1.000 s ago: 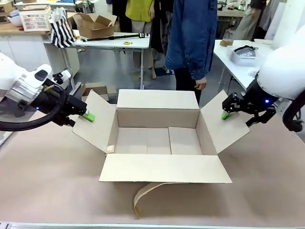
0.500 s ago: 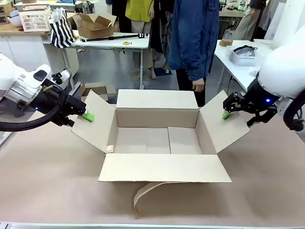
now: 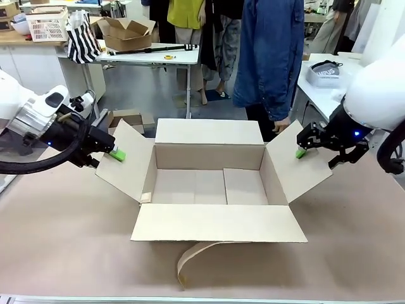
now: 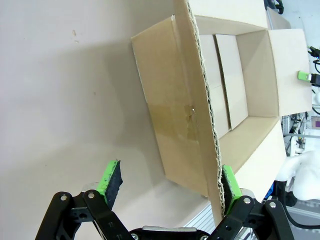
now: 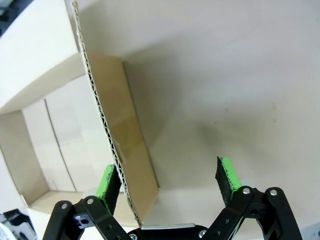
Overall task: Pack the gift set into the box.
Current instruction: Lift both hands away from the flaps of the Package Box.
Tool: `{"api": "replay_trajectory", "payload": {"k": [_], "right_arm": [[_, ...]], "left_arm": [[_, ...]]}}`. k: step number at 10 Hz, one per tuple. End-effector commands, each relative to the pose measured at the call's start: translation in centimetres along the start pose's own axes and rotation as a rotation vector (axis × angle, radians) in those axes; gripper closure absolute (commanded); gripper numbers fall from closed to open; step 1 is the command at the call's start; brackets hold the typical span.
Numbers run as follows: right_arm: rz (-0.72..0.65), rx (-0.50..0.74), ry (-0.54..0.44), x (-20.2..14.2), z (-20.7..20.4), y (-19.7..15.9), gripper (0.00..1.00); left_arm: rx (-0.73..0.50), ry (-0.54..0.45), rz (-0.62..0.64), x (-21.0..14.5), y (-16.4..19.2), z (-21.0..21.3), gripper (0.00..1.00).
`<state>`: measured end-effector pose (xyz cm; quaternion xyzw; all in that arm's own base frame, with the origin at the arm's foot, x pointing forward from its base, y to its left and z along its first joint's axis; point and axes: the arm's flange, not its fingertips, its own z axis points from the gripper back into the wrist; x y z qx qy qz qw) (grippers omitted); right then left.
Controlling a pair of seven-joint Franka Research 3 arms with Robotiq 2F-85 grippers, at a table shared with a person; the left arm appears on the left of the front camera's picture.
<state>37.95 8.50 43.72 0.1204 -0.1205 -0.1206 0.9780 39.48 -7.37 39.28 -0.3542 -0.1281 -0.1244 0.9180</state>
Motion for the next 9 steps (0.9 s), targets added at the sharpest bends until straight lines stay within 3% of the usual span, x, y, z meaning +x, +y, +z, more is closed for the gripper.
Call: {"api": "replay_trajectory", "payload": {"k": [1,9], "right_arm": [[-0.013,-0.015,-0.004,-0.06,0.22,0.05,0.0],[-0.013,-0.015,-0.004,-0.06,0.22,0.05,0.0]], "left_arm": [[-0.011,0.001,-0.015,-0.15,-0.02,0.13,0.0],[-0.011,0.001,-0.015,-0.15,-0.02,0.13,0.0]]}}
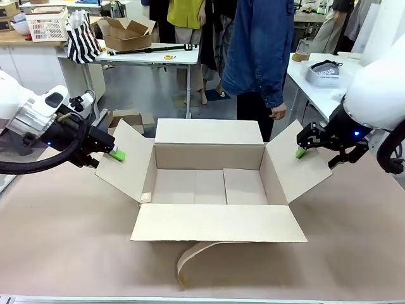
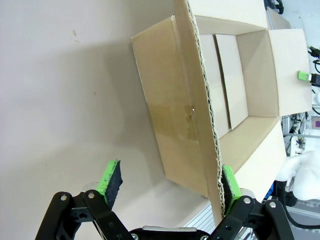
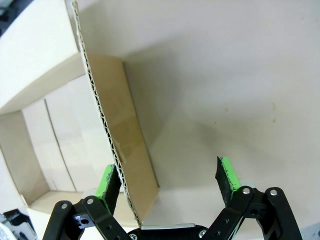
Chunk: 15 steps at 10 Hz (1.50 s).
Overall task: Pack the gift set into the box.
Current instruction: Lift both hands away from the flaps of the Package Box.
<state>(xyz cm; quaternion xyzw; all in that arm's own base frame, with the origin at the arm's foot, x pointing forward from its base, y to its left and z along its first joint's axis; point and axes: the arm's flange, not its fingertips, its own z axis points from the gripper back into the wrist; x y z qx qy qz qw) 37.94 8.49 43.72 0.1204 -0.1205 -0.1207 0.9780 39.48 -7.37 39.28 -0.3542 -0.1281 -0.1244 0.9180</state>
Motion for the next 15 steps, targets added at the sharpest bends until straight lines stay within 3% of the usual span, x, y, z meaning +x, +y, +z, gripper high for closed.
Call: {"api": "replay_trajectory", "payload": {"k": [1,15], "right_arm": [[-0.013,-0.015,-0.004,-0.06,0.21,0.05,0.0],[-0.013,-0.015,-0.004,-0.06,0.21,0.05,0.0]], "left_arm": [[-0.011,0.001,-0.015,-0.15,-0.02,0.13,0.0],[-0.011,0.001,-0.015,-0.15,-0.02,0.13,0.0]]}}
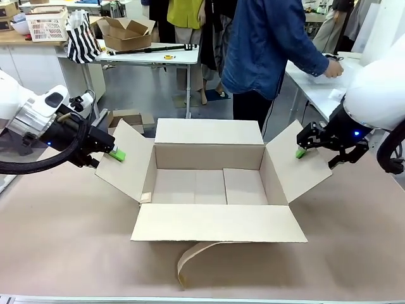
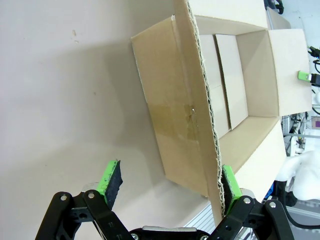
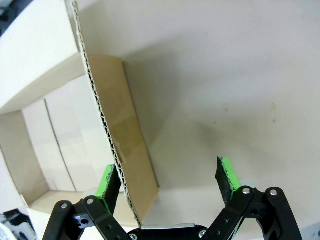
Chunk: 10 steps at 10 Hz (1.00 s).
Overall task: Pack the gift set into the box.
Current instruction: Lift both hands away from the flaps of the Package Box.
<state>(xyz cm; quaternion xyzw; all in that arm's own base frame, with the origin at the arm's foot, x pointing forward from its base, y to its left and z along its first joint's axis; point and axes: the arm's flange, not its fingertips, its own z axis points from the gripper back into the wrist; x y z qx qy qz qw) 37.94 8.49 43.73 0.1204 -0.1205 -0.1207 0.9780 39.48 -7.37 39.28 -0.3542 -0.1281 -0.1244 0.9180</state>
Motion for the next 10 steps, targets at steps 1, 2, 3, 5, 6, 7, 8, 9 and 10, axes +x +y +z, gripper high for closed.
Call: {"api": "replay_trajectory", "payload": {"k": [1,2,3,5,6,7,8,9,10], "right_arm": [[-0.013,-0.015,-0.004,-0.06,0.21,0.05,0.0],[-0.013,-0.015,-0.004,-0.06,0.21,0.05,0.0],[-0.013,-0.015,-0.004,-0.06,0.21,0.05,0.0],[-0.013,-0.015,-0.004,-0.06,0.21,0.05,0.0],[-0.013,-0.015,-0.004,-0.06,0.21,0.05,0.0],[-0.013,-0.015,-0.004,-0.06,0.21,0.05,0.0],[-0.013,-0.015,-0.004,-0.06,0.21,0.05,0.0],[-0.013,-0.015,-0.004,-0.06,0.21,0.05,0.0],[-0.013,-0.015,-0.004,-0.06,0.21,0.05,0.0]], "left_arm": [[-0.011,0.001,-0.015,-0.15,-0.02,0.13,0.0],[-0.011,0.001,-0.015,-0.15,-0.02,0.13,0.0],[-0.011,0.001,-0.015,-0.15,-0.02,0.13,0.0],[-0.011,0.001,-0.015,-0.15,-0.02,0.13,0.0],[-0.011,0.001,-0.015,-0.15,-0.02,0.13,0.0],[-0.011,0.001,-0.015,-0.15,-0.02,0.13,0.0],[-0.011,0.001,-0.015,-0.15,-0.02,0.13,0.0],[-0.011,0.001,-0.015,-0.15,-0.02,0.13,0.0],[-0.011,0.001,-0.015,-0.15,-0.02,0.13,0.0]]}}
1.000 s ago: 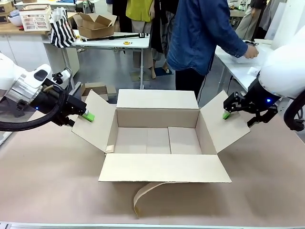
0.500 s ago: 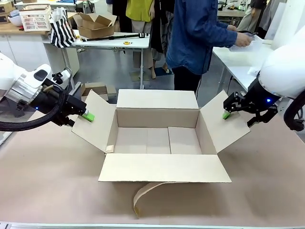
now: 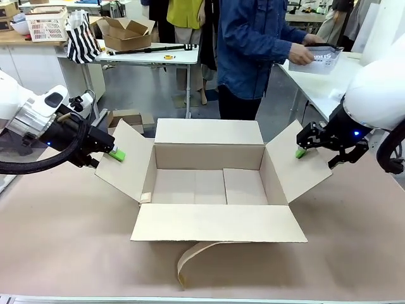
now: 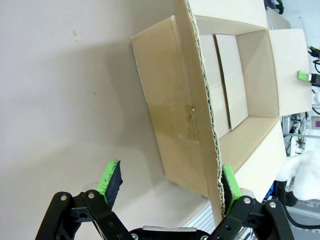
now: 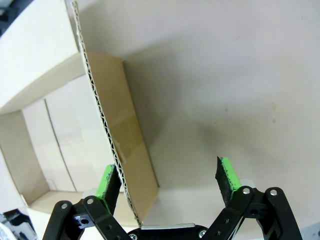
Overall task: Pack the gift set into the box.
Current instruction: Lift both hands away from the flaps of the Package Box.
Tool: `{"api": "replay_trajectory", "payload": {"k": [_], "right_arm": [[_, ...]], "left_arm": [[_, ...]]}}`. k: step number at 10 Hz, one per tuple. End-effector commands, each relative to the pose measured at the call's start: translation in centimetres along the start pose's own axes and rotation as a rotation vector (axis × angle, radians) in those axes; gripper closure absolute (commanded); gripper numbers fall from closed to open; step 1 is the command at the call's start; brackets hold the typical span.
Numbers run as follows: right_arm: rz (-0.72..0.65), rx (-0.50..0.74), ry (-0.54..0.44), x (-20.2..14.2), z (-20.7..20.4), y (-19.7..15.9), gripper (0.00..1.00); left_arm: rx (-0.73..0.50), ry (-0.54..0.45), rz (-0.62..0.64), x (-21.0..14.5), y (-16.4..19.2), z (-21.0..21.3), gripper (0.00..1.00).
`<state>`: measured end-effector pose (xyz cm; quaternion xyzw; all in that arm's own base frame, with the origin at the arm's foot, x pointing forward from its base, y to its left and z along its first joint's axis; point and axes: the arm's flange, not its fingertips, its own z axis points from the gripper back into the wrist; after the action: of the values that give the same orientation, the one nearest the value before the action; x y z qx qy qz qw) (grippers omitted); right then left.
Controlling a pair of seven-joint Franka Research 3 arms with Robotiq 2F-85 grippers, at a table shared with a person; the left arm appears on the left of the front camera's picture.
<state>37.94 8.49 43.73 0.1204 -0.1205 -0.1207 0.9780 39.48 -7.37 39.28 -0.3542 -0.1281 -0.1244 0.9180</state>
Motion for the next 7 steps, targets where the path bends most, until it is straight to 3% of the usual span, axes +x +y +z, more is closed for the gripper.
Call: {"api": "replay_trajectory", "payload": {"k": [1,7], "right_arm": [[-0.013,-0.015,-0.004,-0.06,0.21,0.05,0.0],[-0.013,-0.015,-0.004,-0.06,0.21,0.05,0.0]], "left_arm": [[-0.011,0.001,-0.015,-0.15,-0.02,0.13,0.0],[-0.011,0.001,-0.015,-0.15,-0.02,0.13,0.0]]}}
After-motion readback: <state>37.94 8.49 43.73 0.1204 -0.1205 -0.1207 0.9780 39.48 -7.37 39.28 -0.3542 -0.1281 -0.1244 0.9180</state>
